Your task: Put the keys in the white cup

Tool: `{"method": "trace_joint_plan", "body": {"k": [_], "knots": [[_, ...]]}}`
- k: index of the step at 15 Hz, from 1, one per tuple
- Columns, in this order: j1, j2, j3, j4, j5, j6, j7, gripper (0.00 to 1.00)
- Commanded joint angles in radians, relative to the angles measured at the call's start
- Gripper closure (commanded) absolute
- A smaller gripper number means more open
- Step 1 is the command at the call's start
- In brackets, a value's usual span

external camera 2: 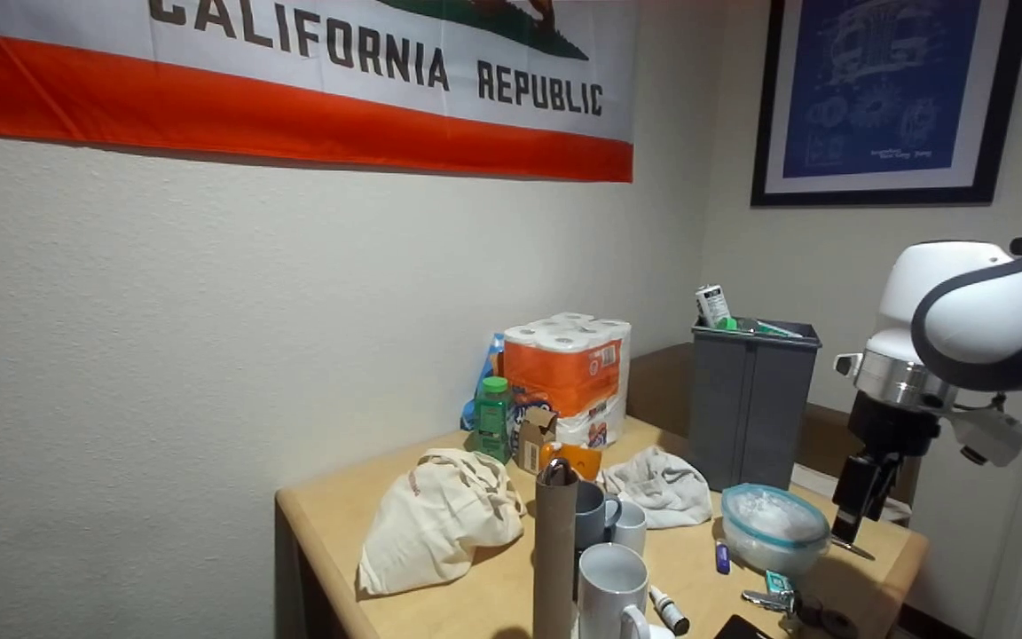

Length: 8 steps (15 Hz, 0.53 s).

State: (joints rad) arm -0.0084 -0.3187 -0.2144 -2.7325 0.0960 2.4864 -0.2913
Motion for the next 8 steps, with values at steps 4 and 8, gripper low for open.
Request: {"method": "trace_joint_plan", "body": {"k": [4,8], "knots": [[-0.01,0.051,-0.009,0.005,0.032,0.037,-0.037,0.0],[-0.002,0.152,-0.035,-0.005,0.086,0.141,-0.099,0.0]]}}
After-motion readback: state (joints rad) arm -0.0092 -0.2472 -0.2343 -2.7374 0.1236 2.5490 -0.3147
